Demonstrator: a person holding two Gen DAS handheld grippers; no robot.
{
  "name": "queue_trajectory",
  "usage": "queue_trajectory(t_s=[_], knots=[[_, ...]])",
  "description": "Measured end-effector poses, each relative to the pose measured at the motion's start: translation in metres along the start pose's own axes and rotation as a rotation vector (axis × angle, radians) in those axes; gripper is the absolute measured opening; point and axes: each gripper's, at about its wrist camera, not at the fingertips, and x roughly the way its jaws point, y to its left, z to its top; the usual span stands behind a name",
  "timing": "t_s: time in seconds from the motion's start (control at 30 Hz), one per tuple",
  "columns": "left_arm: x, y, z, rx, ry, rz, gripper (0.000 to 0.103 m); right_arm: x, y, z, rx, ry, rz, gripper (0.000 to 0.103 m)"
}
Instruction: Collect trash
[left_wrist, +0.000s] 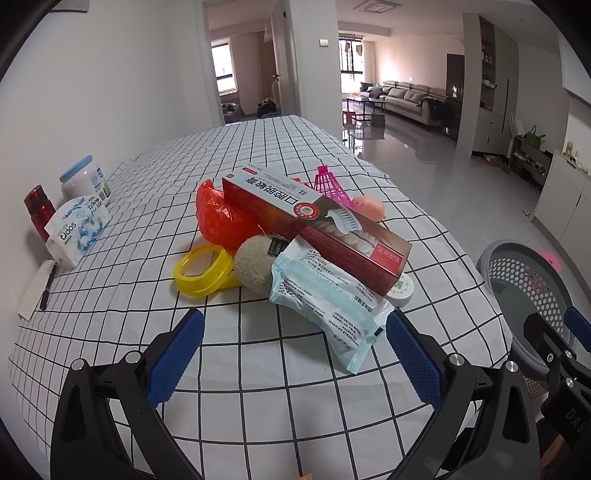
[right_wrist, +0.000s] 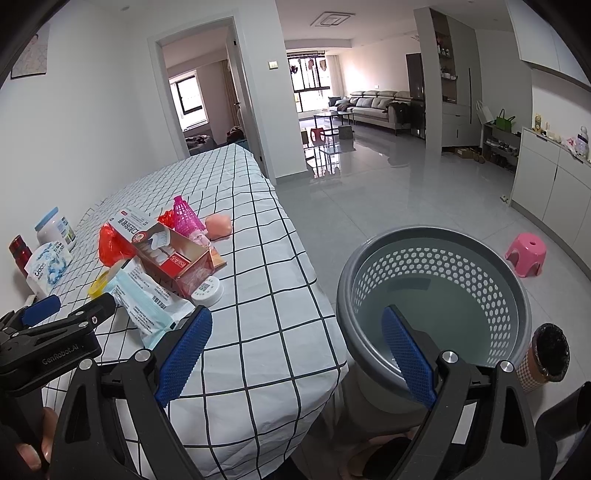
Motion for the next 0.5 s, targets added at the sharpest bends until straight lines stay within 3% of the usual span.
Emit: queue_trajectory(t_s=[0.5], knots=[[-0.0007, 0.0001, 0.0001, -0.001, 0.0, -0.001, 0.097, -0.0044, 0.0006, 0.0012, -0.002, -0.008, -0.002, 0.089]])
